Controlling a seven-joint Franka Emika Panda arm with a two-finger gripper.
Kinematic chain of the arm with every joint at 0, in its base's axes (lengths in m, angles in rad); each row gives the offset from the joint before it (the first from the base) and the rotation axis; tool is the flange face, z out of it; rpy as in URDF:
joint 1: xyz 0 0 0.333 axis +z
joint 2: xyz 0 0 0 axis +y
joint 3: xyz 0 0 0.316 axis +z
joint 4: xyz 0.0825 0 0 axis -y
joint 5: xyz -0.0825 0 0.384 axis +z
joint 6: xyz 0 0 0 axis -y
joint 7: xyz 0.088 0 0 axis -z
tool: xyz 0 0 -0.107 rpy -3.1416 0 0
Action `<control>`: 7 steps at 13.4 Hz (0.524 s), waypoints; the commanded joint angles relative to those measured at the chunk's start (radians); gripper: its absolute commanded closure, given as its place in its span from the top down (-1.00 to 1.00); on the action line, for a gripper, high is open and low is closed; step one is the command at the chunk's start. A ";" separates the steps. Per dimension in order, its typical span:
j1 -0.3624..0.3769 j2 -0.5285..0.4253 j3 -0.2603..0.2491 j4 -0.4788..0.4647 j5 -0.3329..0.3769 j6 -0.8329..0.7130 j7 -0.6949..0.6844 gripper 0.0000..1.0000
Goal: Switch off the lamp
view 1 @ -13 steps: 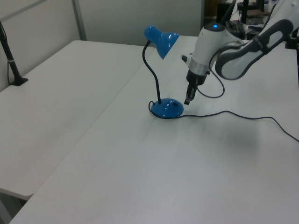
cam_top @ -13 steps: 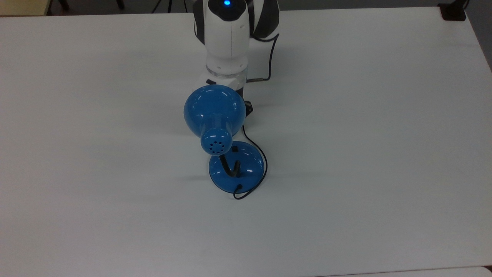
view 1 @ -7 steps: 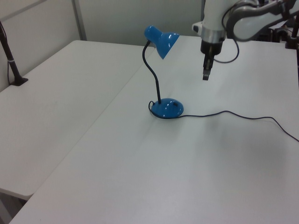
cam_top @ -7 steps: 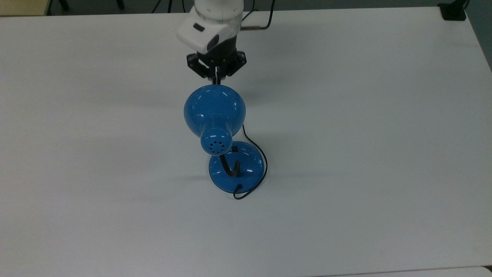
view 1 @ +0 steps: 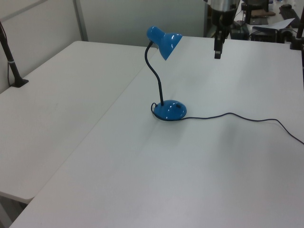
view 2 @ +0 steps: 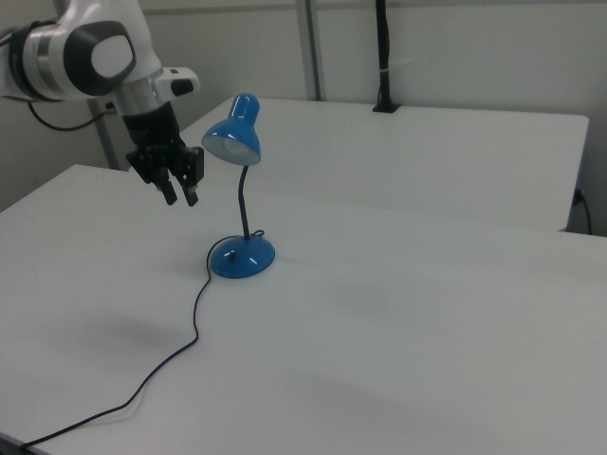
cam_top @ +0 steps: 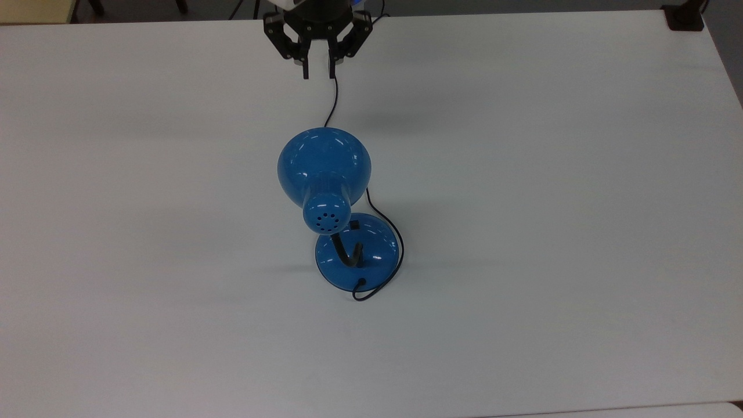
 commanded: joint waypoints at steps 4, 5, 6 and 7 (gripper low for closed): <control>-0.004 -0.016 -0.006 0.074 0.018 -0.153 0.050 1.00; -0.005 -0.014 -0.013 0.093 0.018 -0.154 0.074 1.00; -0.010 -0.011 -0.020 0.105 0.018 -0.154 0.084 1.00; -0.012 -0.011 -0.022 0.113 0.018 -0.159 0.084 1.00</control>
